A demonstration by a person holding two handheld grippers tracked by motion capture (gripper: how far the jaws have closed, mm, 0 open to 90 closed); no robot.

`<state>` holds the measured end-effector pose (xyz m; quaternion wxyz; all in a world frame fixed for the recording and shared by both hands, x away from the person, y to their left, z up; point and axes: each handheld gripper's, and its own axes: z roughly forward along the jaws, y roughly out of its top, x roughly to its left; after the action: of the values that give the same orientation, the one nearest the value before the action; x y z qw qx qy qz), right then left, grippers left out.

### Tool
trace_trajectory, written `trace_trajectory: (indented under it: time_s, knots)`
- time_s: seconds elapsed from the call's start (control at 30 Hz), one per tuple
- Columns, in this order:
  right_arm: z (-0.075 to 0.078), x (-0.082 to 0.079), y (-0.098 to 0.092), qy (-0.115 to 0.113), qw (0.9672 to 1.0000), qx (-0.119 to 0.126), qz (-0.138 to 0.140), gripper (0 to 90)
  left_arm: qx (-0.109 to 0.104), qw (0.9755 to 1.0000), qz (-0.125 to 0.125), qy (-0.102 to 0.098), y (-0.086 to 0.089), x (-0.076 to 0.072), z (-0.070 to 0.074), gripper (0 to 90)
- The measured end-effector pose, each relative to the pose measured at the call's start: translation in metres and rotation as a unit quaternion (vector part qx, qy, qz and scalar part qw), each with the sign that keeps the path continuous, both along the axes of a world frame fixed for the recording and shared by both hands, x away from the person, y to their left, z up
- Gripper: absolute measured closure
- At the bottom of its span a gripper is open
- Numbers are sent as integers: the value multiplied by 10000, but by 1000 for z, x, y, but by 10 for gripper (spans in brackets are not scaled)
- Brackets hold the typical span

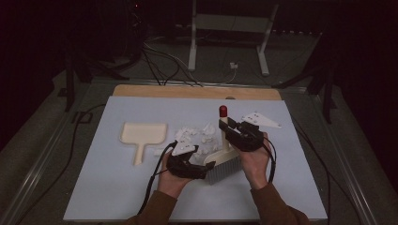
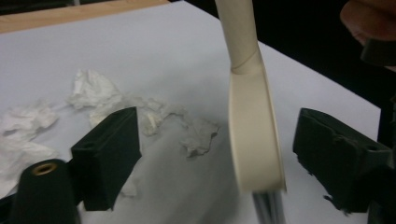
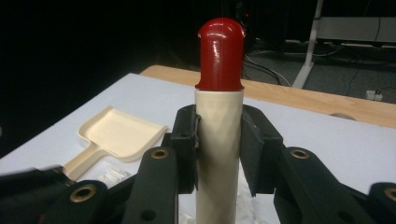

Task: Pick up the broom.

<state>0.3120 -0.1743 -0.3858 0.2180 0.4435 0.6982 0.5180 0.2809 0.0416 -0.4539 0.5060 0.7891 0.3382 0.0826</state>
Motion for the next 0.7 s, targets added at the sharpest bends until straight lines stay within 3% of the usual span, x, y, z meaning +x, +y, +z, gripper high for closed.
trace_trajectory:
  time_s: [0.17,0.23,0.37,0.57,0.7]
  knots:
    - [3,-2,7,-29,9999,67,81,694,119,9998,9,135,-11,4,-6,244]
    - [5,-3,13,-74,9998,71,159,694,170,9995,-56,243,-14,5,-8,353]
    - [7,-4,17,-117,9996,92,226,694,64,9989,-295,359,-13,6,-9,626]
    - [6,-4,17,-150,9990,145,391,692,-86,9974,-319,635,-8,8,-8,678]
    - [6,-1,12,-108,9975,342,603,640,-160,9971,-314,669,-4,10,-10,689]
